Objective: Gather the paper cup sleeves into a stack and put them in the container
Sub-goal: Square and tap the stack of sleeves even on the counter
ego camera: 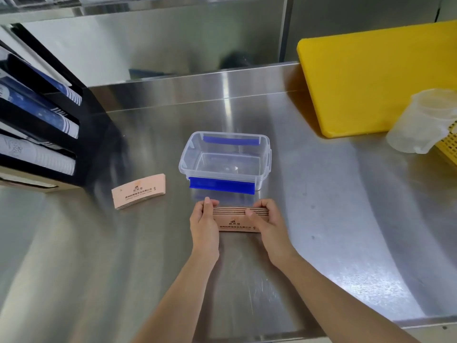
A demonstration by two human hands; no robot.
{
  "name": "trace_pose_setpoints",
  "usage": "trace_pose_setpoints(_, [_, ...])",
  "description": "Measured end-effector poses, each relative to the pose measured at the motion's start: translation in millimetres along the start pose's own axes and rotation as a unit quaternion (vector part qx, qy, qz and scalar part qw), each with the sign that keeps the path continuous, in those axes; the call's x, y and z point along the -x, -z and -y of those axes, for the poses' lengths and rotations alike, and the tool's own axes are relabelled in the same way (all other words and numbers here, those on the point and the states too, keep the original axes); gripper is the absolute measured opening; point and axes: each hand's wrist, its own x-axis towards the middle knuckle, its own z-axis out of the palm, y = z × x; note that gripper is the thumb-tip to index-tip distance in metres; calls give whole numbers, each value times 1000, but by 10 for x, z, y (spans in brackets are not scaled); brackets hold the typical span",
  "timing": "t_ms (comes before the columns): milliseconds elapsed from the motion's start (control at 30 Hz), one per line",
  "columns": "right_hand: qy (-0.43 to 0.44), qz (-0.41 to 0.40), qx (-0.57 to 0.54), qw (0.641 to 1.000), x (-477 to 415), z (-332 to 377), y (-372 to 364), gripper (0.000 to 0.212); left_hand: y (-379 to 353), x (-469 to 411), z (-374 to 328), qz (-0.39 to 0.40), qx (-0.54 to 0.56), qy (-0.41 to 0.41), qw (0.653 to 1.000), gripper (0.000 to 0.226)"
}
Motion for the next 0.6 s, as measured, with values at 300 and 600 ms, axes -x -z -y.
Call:
trace_pose_setpoints(300, [26,79,128,988,-164,268,-672,49,777,-291,-240,82,57,14,995,44])
trace_pose_setpoints(600, [-41,90,76,992,-513,424,-1820,49,1749,-746,-690,-46,-60,-11,997,12])
